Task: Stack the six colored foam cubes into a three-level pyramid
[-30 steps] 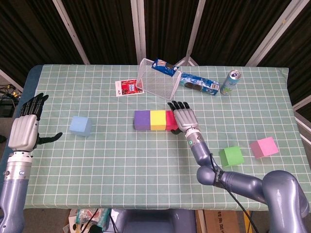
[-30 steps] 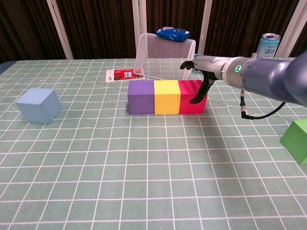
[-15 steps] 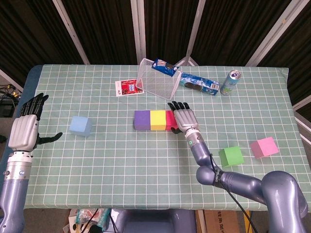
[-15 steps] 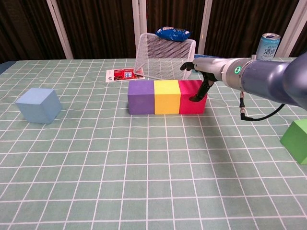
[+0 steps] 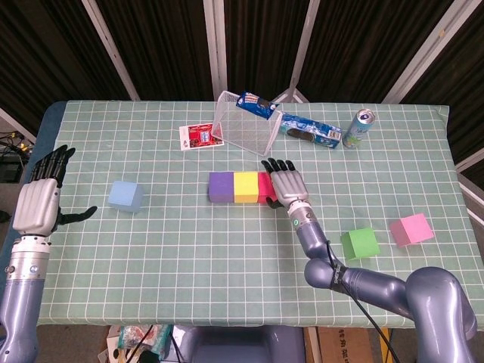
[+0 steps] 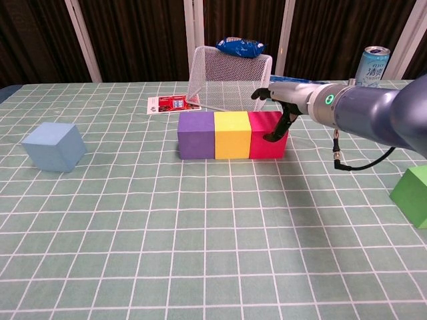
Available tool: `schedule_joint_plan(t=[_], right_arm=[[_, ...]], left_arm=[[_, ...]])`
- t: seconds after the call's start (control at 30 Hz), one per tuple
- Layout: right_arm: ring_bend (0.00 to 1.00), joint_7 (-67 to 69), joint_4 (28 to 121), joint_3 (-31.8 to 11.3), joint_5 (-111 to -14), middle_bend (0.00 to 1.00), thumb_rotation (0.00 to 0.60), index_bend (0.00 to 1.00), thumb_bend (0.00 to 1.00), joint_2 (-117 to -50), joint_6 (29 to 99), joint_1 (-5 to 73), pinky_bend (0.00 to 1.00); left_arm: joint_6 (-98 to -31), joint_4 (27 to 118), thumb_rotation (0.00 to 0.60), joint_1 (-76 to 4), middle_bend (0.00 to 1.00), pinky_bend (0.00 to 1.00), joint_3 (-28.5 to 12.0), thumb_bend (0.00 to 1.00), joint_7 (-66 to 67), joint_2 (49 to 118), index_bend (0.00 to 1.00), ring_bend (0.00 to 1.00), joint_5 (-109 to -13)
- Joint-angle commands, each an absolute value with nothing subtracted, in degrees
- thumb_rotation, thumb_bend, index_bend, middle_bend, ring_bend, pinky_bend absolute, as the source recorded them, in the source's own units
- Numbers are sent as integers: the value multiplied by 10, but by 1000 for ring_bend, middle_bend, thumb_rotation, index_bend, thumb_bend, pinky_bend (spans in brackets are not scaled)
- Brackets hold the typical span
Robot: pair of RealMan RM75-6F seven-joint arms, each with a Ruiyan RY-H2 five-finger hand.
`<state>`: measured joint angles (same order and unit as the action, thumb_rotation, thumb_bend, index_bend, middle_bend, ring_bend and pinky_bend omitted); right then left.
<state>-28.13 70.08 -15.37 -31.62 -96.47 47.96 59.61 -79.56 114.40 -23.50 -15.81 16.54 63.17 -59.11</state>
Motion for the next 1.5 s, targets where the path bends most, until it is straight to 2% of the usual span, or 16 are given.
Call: schedule_joint_plan(t=[0.03,0.87,1.5], right_arm=[[0,-282,699,-155,-314,38,600,0,391,-966,480,596,0],[0,-301,715,-155,-300,13,600,0,395,-962,494,589,0],[0,-298,870,-136,-327,0,600,0,394,-873,579,526,0]], left_arm=[[-796,1144,600,-235,0,44,-158,77,165,632,0,0,-591],[-796,1145,600,-235,0,43,-158,77,164,631,0,0,-591],[-795,1145,600,-232,0,43,-156,77,161,629,0,0,-594]])
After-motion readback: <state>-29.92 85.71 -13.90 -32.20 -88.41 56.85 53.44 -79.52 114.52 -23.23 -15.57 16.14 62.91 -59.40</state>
